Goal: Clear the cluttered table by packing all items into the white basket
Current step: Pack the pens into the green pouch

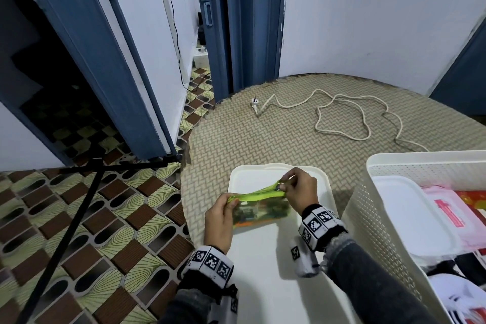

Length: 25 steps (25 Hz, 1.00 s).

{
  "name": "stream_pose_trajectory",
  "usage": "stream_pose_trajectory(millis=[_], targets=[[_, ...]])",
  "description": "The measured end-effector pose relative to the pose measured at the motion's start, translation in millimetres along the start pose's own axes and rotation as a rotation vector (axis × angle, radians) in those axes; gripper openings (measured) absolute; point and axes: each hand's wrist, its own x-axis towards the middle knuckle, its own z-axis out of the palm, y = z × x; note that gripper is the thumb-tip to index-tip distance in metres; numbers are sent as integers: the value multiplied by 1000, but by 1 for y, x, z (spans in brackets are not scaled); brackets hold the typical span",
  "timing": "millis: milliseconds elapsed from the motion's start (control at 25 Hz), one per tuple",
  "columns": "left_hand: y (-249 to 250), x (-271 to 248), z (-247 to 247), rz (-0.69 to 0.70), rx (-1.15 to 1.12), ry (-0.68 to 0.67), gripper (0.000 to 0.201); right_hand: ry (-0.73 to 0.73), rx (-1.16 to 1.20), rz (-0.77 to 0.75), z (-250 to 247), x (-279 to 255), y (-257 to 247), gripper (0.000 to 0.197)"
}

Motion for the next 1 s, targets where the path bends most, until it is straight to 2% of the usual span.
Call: stream_pose_trajectory(millis=[160,360,480,560,680,760,880,960,1000], targets=[[2,-1,3,8,-1,48,14,-4,83,120,-4,8,6,31],[17,-5,15,23,-39,138,14,63,169,146,-16,12,6,38],[27,-6,22,61,-42,187,14,105,318,199,-21,12,11,38],[33,-5,23,64,-70,194,14,144,287,163,-23,8,8,39],[38,-2,22,47,-134,193,15,268,196,-3,-28,1,2,43],[39,4,18,36,-198,106,13,319,153,-44,-35,-4,-3,44],[18,19,8,-38,-300,-126,13,284,202,19,-35,-14,7,45],[1,23,1,-86,-281,-257,18,240,198,47,-30,-27,20,47],[-3,22,-1,-75,-240,-292,14,233,171,50,-26,-32,27,47]])
